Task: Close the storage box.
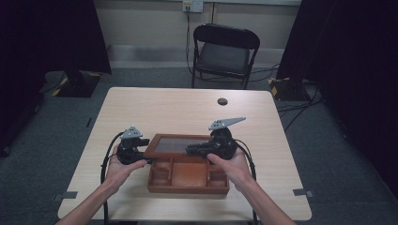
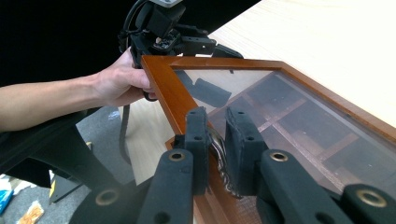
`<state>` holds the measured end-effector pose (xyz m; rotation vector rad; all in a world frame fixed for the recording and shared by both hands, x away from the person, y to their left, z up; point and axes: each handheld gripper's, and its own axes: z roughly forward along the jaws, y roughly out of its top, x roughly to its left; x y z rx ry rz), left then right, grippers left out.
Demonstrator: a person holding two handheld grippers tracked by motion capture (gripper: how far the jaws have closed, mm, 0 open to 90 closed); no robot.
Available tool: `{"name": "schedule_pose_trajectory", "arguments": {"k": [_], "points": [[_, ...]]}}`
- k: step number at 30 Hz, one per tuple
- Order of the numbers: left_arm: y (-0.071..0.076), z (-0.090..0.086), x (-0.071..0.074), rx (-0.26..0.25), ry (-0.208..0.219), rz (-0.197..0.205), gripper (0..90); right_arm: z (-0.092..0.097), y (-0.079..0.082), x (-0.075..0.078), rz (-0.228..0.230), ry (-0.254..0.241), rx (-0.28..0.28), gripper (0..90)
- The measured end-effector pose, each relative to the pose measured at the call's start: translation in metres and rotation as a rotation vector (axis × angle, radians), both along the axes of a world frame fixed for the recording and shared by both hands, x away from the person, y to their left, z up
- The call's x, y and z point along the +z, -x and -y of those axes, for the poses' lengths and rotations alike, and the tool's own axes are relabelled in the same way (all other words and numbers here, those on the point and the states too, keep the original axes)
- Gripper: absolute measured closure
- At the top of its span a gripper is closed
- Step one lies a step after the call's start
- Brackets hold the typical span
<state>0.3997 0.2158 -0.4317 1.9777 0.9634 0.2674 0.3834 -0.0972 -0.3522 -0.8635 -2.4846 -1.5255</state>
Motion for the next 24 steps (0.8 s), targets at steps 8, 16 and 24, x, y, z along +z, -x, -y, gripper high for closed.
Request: {"name": "schedule_pose_trajectory", "arguments": {"k": [8,16,24], "points": [[-0.007,-0.001,-0.006,0.009,-0.003,-0.018,17.9,0.002,-0.006,-0.007,-0.005,0.030,0.009,81.3],[-0.011,-0.013,-0.010,0.038,-0.026,-0.026,18.3,0.005,-0.004,-0.016,-0.003,0.064,0.015,81.2],[-0.015,-0.032,-0.013,0.076,-0.013,-0.060,19.4,0.006,0.001,-0.021,0.006,0.070,0.010,80.9]]}}
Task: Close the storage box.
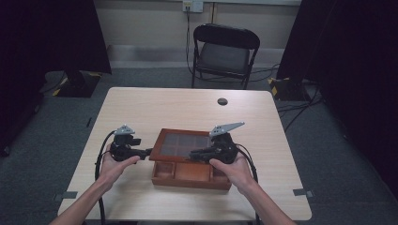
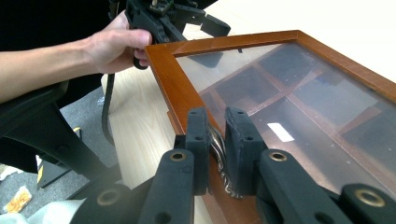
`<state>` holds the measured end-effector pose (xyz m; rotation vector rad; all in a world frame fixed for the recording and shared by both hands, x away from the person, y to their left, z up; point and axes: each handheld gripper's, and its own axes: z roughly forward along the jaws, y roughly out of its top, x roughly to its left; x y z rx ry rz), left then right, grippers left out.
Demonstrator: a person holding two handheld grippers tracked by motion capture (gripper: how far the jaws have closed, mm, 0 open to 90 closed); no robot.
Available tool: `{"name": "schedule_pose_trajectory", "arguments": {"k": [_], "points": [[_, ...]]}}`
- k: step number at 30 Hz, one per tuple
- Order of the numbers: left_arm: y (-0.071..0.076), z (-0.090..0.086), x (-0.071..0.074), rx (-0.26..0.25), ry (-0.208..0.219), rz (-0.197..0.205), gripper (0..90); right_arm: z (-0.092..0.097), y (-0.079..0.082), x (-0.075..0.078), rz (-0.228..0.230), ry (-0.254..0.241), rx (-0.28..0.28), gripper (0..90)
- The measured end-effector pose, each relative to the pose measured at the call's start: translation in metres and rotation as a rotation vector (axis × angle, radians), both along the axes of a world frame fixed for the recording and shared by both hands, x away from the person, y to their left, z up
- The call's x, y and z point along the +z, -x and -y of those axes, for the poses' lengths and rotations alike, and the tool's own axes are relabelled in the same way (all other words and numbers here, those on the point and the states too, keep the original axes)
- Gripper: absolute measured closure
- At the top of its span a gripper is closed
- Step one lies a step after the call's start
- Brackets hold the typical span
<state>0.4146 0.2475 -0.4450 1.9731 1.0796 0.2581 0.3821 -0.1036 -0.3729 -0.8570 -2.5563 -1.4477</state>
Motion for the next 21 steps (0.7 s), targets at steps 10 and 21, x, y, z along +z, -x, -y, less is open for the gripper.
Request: {"name": "schedule_pose_trajectory", "arguments": {"k": [10,21], "points": [[-0.002,-0.004,0.001,0.015,-0.002,0.009,19.8,0.000,0.008,-0.013,0.002,0.025,0.008,80.6],[-0.004,-0.007,0.001,0.024,0.008,-0.008,20.0,-0.002,0.014,-0.025,-0.008,0.059,0.007,80.3]]}}
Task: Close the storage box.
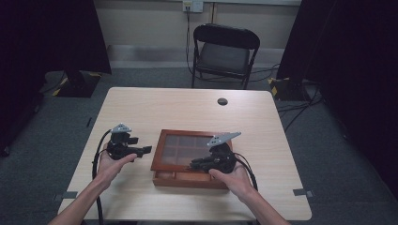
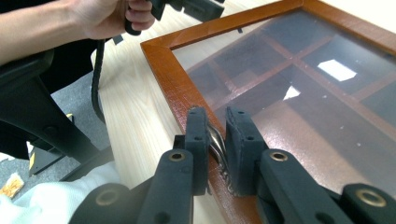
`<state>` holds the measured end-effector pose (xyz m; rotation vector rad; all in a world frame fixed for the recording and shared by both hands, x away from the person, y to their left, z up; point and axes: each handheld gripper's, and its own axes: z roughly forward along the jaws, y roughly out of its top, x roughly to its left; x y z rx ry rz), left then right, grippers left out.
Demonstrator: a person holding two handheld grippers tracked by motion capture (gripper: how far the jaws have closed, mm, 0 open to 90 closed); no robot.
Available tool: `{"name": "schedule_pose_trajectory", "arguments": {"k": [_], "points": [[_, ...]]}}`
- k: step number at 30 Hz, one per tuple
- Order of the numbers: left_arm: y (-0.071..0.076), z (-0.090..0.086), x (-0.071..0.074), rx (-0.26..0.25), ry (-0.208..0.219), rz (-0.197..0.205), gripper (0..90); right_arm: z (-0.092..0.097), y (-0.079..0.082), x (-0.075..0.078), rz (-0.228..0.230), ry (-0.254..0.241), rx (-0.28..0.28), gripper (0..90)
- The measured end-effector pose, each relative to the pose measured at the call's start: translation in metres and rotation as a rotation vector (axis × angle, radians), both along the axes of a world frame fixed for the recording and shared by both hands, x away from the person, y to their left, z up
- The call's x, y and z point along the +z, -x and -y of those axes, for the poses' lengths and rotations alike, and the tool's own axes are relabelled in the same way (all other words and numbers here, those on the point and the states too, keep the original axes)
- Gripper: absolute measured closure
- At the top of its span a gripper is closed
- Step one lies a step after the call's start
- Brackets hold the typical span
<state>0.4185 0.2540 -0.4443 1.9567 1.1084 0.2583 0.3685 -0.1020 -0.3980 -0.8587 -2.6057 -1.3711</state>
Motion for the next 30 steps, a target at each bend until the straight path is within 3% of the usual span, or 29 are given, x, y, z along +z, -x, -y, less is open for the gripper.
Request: {"name": "schedule_pose_trajectory", "arguments": {"k": [4,5,7,9,10,14,19,21,25,26,30], "points": [[-0.001,-0.001,-0.001,-0.001,-0.003,0.000,20.0,-0.002,0.002,-0.006,-0.014,0.015,0.001,81.8],[-0.001,-0.001,-0.001,0.001,-0.006,-0.002,20.0,-0.002,0.002,-0.007,-0.018,0.009,-0.013,90.0],[-0.001,0.000,-0.001,0.000,-0.009,-0.004,20.0,0.003,-0.001,-0.007,-0.037,-0.021,-0.026,90.0],[-0.001,0.001,-0.001,0.006,-0.002,-0.002,20.0,0.007,-0.003,-0.006,-0.021,-0.007,-0.048,90.0],[-0.001,0.001,-0.002,0.000,-0.009,-0.003,20.0,0.010,-0.004,-0.007,-0.039,-0.026,-0.059,90.0],[-0.002,0.002,-0.002,-0.001,-0.010,-0.006,20.0,0.010,-0.004,-0.009,-0.030,-0.028,-0.059,90.0],[-0.001,0.002,-0.001,0.003,0.000,-0.005,20.0,0.016,-0.010,-0.007,-0.017,-0.052,-0.101,80.8],[0.000,0.001,0.000,-0.003,-0.016,-0.002,20.0,0.020,-0.012,-0.006,-0.010,-0.058,-0.116,78.9],[0.001,0.000,0.002,0.005,-0.014,-0.004,20.0,0.031,-0.018,-0.004,0.014,-0.063,-0.186,71.7],[0.001,-0.002,0.002,0.001,-0.029,-0.002,20.0,0.034,-0.019,-0.003,0.015,-0.064,-0.199,69.9],[0.003,-0.006,0.004,0.004,-0.034,0.000,20.0,0.052,-0.025,-0.001,0.028,-0.061,-0.292,55.2]]}}
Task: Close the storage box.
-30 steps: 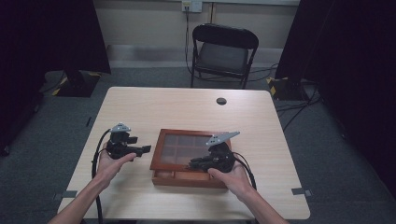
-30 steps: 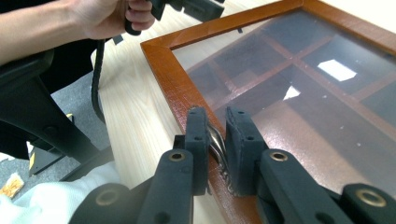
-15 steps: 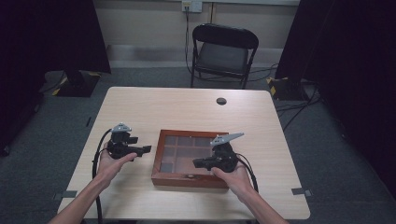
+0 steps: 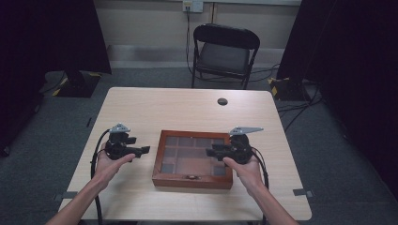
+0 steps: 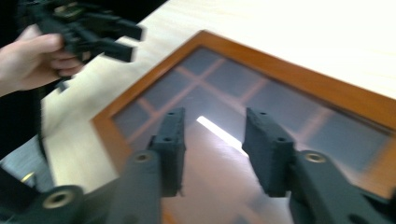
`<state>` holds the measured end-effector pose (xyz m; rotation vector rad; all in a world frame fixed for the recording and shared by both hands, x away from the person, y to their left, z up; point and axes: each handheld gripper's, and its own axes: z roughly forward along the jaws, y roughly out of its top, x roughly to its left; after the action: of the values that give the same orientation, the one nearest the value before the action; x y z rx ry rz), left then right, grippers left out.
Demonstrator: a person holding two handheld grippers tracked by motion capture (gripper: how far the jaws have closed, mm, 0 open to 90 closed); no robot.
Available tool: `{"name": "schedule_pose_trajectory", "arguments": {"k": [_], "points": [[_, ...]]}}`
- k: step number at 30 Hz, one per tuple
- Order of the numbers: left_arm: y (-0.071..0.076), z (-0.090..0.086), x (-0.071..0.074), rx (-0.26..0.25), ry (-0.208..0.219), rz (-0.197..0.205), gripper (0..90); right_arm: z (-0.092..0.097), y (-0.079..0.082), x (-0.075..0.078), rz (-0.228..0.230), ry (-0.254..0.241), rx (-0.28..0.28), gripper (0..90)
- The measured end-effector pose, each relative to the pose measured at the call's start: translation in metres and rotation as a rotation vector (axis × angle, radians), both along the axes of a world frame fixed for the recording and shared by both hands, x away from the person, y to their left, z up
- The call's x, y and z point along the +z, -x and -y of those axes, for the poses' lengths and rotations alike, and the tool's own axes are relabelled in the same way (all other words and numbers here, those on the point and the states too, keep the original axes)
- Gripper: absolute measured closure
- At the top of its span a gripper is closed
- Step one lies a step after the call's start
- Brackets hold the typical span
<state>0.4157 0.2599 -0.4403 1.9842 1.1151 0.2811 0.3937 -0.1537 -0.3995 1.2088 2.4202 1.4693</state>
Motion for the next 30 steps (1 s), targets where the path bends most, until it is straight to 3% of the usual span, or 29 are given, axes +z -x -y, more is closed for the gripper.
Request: {"name": "schedule_pose_trajectory", "arguments": {"k": [5,12,22,24,30], "points": [[0.002,-0.010,-0.001,0.020,-0.002,-0.010,20.0,0.023,-0.002,-0.003,-0.006,0.019,-0.101,40.4],[0.003,-0.024,-0.003,0.051,-0.012,-0.018,19.4,0.051,-0.003,-0.007,0.000,0.042,-0.199,28.1],[0.005,-0.045,-0.010,0.095,-0.044,-0.048,19.0,0.086,0.000,-0.026,-0.045,0.107,-0.301,17.3],[0.005,-0.048,-0.012,0.098,-0.065,-0.056,19.0,0.092,-0.001,-0.029,-0.051,0.113,-0.319,15.1],[0.005,-0.058,-0.027,0.115,-0.121,-0.109,19.0,0.109,-0.005,-0.041,-0.090,0.196,-0.430,15.2]]}}
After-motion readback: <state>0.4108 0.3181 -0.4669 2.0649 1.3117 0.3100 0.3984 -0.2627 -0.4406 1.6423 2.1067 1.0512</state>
